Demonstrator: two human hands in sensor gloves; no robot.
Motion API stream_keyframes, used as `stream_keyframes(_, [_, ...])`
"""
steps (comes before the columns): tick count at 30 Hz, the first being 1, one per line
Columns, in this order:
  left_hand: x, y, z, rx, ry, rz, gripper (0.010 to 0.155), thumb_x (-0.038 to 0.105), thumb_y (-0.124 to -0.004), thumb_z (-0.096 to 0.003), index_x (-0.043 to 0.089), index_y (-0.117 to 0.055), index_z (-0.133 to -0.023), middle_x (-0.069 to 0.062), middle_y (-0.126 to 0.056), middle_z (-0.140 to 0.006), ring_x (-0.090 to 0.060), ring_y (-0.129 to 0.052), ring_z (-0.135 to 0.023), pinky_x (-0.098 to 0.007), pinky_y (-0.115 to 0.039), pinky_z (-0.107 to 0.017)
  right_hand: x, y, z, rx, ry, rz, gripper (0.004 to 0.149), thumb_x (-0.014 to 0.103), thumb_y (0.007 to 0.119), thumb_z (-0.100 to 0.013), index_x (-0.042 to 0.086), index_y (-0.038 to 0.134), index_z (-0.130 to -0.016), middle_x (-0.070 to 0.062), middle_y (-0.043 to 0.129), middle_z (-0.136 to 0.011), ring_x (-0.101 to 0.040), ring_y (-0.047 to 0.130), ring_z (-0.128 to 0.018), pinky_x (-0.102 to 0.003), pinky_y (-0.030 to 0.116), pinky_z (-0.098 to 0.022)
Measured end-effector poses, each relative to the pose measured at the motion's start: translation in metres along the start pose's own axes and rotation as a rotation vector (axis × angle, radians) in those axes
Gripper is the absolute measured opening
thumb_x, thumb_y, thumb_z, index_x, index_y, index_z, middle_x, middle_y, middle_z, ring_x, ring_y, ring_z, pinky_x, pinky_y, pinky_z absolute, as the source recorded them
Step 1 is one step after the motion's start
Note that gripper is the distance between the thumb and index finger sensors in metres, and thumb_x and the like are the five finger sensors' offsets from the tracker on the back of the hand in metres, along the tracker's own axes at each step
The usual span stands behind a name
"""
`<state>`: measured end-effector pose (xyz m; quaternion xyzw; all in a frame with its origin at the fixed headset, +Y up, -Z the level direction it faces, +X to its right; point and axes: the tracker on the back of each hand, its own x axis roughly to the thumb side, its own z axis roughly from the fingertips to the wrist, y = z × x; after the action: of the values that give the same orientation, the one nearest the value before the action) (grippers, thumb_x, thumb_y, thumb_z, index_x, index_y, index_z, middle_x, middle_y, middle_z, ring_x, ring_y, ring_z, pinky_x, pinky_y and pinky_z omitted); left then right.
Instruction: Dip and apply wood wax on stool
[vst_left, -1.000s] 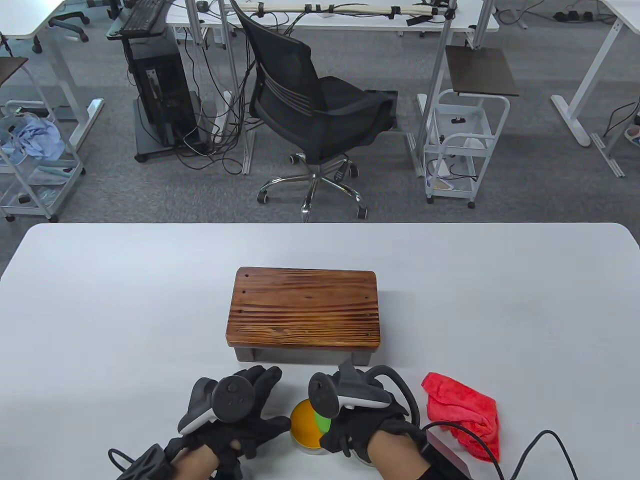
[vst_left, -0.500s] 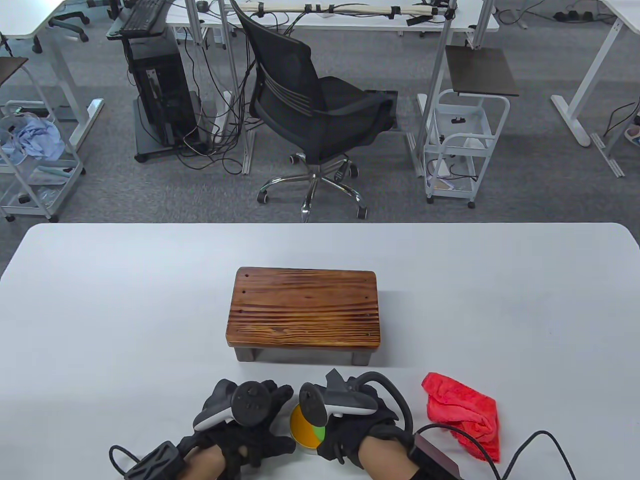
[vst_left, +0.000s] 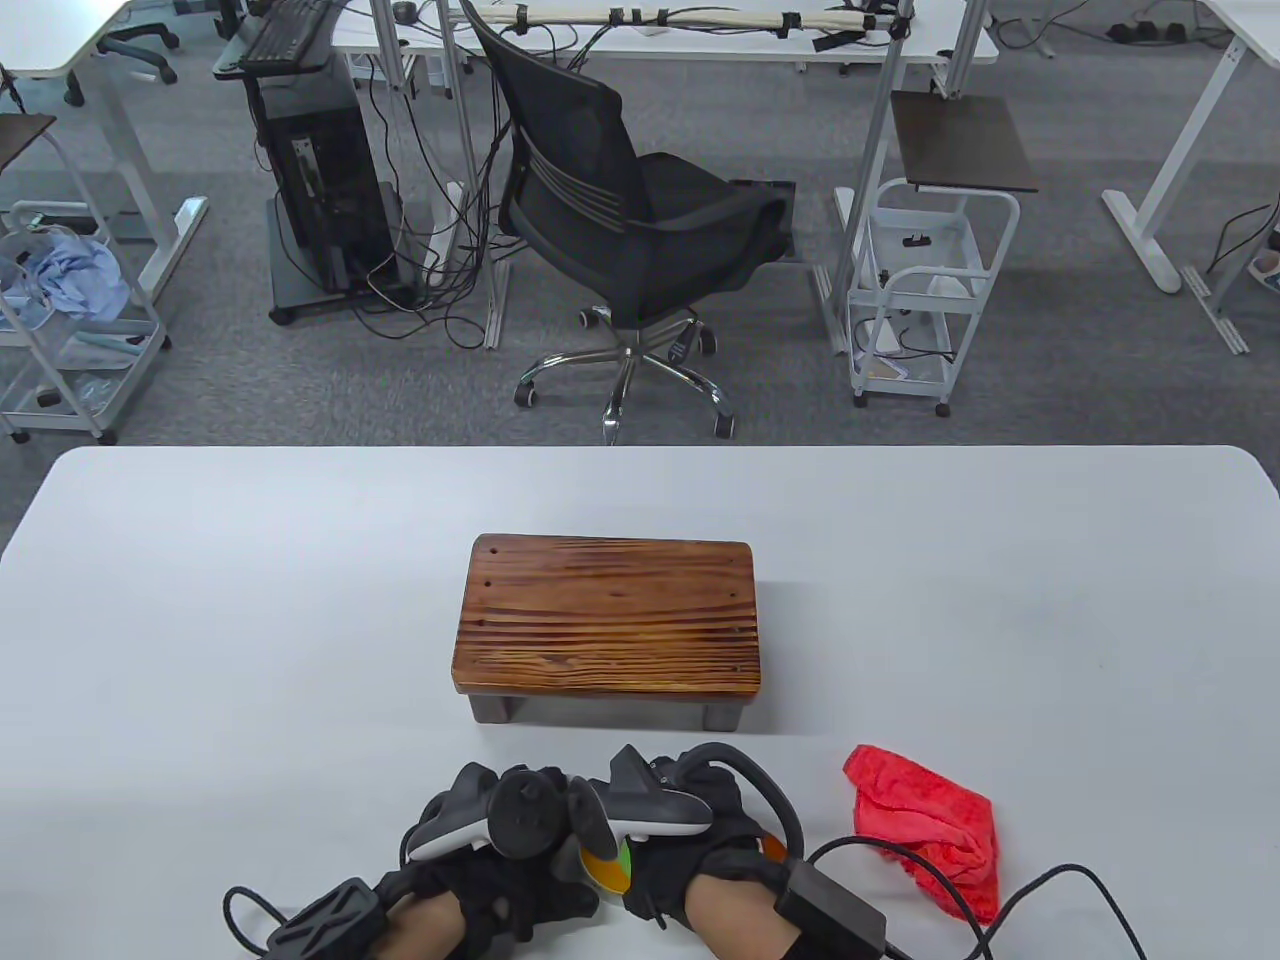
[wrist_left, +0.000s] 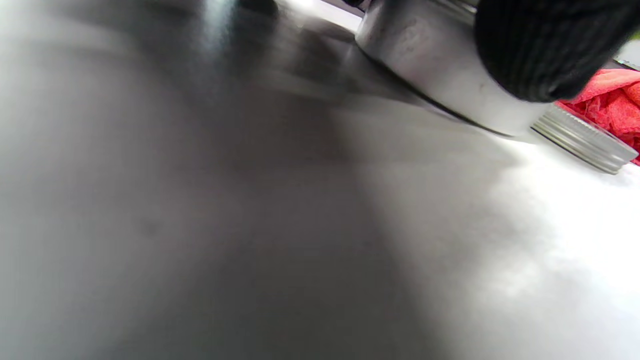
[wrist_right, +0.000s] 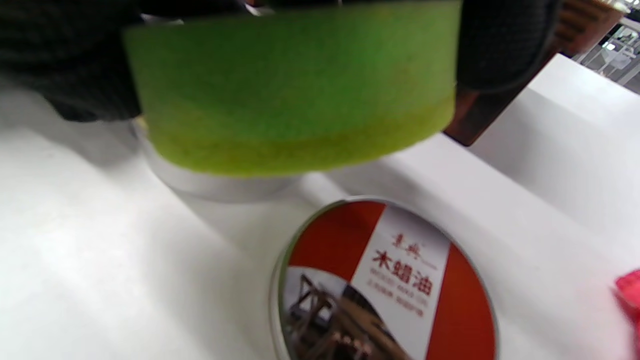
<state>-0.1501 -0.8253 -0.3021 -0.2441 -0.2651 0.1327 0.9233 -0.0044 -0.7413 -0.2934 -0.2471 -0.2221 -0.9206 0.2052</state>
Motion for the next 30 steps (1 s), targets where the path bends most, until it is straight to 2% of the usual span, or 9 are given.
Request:
stream_keyframes(8, [0.002, 0.0, 0.0, -0.018, 0.004, 0.01, 0.084, 0.069, -0.076, -0.0532, 0.031, -0.029, -0.112, -0.022, -0.01, -0.119, -0.057, -0.007, -0.101, -0.084, -0.019, -0.064, 0.01, -0.004, -0.004, 0.007, 0.019, 0.05, 0.081, 0.063, 0.086, -0.049, 0.014, 0.057, -0.107, -0.015, 0.058, -0.11, -0.046, 0.075, -0.088, -0.057, 0.08, -0.055])
stream_keyframes(17, [0.002, 0.0, -0.001, -0.023, 0.005, 0.01, 0.085, 0.069, -0.075, -0.0533, 0.03, -0.028, -0.112, -0.021, -0.009, -0.119, -0.057, -0.006, -0.101, -0.084, -0.018, -0.064, 0.015, -0.002, -0.009, 0.01, 0.036, 0.104, 0.073, 0.06, 0.087, -0.051, 0.015, 0.063, -0.103, -0.014, 0.062, -0.108, -0.045, 0.077, -0.087, -0.057, 0.081, -0.054])
stream_keyframes(30, [0.002, -0.001, -0.002, -0.029, 0.004, 0.014, 0.086, 0.07, -0.075, -0.0529, 0.029, -0.028, -0.112, -0.02, -0.008, -0.12, -0.057, -0.005, -0.101, -0.084, -0.018, -0.064, 0.01, -0.007, -0.004, -0.009, 0.034, 0.079, 0.073, 0.058, 0.088, -0.051, 0.013, 0.063, -0.103, -0.014, 0.062, -0.107, -0.045, 0.076, -0.087, -0.057, 0.081, -0.055])
